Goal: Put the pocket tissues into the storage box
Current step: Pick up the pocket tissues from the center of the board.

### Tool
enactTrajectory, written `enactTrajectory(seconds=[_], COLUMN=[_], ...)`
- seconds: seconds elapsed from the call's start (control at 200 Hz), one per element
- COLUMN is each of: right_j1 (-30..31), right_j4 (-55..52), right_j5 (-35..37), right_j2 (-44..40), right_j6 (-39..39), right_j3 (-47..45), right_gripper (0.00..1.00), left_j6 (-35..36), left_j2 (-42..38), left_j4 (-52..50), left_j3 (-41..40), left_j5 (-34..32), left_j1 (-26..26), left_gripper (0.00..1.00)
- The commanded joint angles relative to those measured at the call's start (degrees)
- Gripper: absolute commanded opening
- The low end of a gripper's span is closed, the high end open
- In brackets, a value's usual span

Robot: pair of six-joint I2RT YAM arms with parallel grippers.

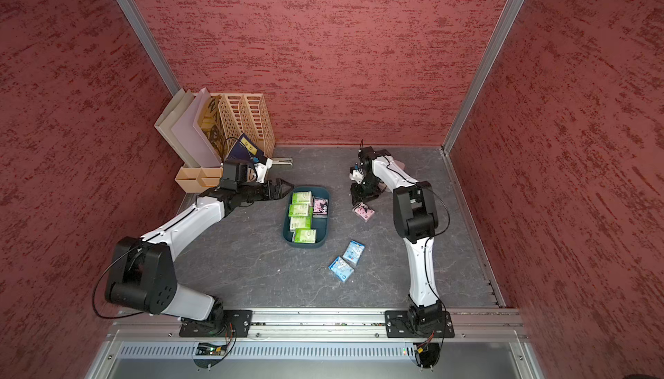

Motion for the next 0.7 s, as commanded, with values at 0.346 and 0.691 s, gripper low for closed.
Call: enactTrajectory(seconds=[0.346, 0.691], right_j1=[-3.2, -5.2], right_j4=[4.1, 8.5], right_j5=[1.7, -5.6], right_j2=[-5.5, -10.4], right_j6=[0.8, 4.7], right_j3=[-7.2, -14.7], right_gripper=[0.54, 0.58], left_j6=[0.0, -0.1], left_j2=[-1.4, -1.3], left_j4=[0.4, 0.4], left_j3=[-0.2, -0.1], left_j5=[0.2, 0.0], left_j1=[0.0, 0.0], left_gripper=[1.0, 1.0])
